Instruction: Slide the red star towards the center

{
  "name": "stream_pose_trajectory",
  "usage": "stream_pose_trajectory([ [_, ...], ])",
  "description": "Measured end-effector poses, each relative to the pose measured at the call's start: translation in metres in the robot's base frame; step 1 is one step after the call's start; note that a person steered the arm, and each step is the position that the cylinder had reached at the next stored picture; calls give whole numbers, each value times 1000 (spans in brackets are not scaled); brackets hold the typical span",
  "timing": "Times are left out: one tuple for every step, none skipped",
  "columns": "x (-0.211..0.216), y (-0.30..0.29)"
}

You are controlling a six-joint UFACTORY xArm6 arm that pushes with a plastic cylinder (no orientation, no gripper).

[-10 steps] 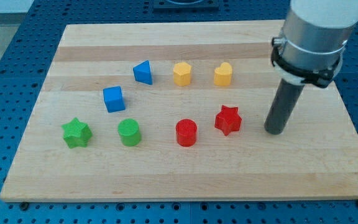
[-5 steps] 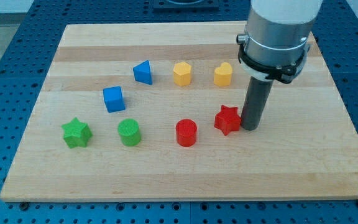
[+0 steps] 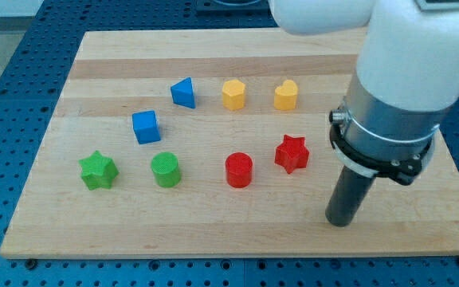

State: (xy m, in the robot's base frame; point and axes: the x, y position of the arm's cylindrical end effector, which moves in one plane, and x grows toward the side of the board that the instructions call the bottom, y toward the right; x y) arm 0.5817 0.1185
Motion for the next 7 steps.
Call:
stream_pose_trajectory([
  [-15,-2],
  [-26,-2],
  [-30,-6],
  [-38,-15],
  [-50,-21],
  [-63,-25],
  [-72,-28],
])
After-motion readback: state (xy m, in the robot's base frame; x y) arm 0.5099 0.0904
